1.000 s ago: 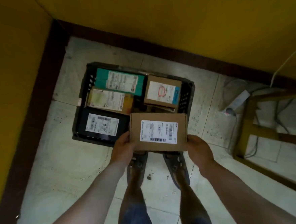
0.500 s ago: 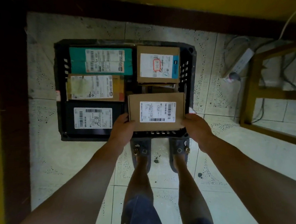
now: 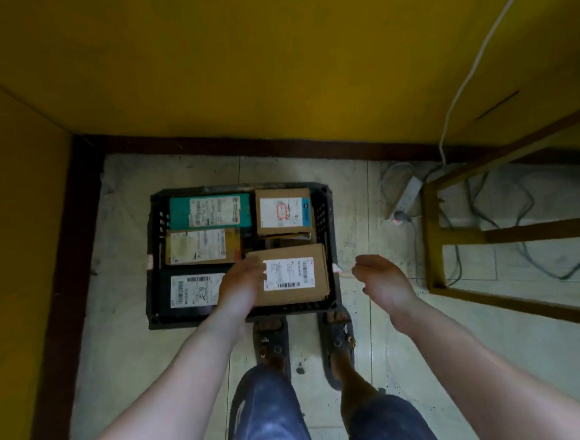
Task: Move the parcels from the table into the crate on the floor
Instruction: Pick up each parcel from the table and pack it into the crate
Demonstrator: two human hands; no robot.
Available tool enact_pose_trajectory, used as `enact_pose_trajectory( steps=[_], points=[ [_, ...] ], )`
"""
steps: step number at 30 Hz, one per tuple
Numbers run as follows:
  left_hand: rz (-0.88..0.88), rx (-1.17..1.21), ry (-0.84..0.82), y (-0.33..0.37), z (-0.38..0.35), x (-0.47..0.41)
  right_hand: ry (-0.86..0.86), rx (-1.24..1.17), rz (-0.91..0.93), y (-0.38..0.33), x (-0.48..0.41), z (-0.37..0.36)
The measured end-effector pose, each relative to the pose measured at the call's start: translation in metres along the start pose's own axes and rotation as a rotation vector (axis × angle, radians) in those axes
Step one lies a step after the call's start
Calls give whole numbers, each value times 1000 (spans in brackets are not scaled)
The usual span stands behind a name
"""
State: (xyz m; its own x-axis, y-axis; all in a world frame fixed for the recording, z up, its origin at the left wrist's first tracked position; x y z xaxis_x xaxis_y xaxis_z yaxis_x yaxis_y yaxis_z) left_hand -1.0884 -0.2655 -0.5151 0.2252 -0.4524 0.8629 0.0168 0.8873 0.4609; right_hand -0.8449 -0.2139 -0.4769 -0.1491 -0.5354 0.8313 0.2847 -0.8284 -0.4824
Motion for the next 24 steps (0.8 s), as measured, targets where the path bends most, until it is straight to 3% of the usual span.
enact_pose_trajectory(
  steps=[6,13,20,24],
  points=[
    [-183,119,-113,91,-9,101,65,-125,139,-58,101,49],
    [-369,-24,-263,179,-42,199,168,-273,317,-105,205,128],
    [-524,-146,-327,227,-102,274,255,-424,426,-92,259,224],
    [-587,-153,-354,236,-173,324,304,-553,470,-66,285,308]
  ],
)
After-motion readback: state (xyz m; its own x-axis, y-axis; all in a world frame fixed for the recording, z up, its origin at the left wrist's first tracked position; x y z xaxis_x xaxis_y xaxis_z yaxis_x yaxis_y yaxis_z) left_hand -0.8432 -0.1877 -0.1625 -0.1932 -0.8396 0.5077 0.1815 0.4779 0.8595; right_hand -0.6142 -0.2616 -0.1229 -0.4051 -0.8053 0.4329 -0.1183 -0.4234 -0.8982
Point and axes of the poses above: each hand's wrist, its own x-axis away from the middle knuckle, its own z-axis out of the back of the hand, y = z × x, the point moved 8 cm from there along -x, towards the middle knuckle, and after that the axes turned 10 degrees about -x, right-handed, at the moved point
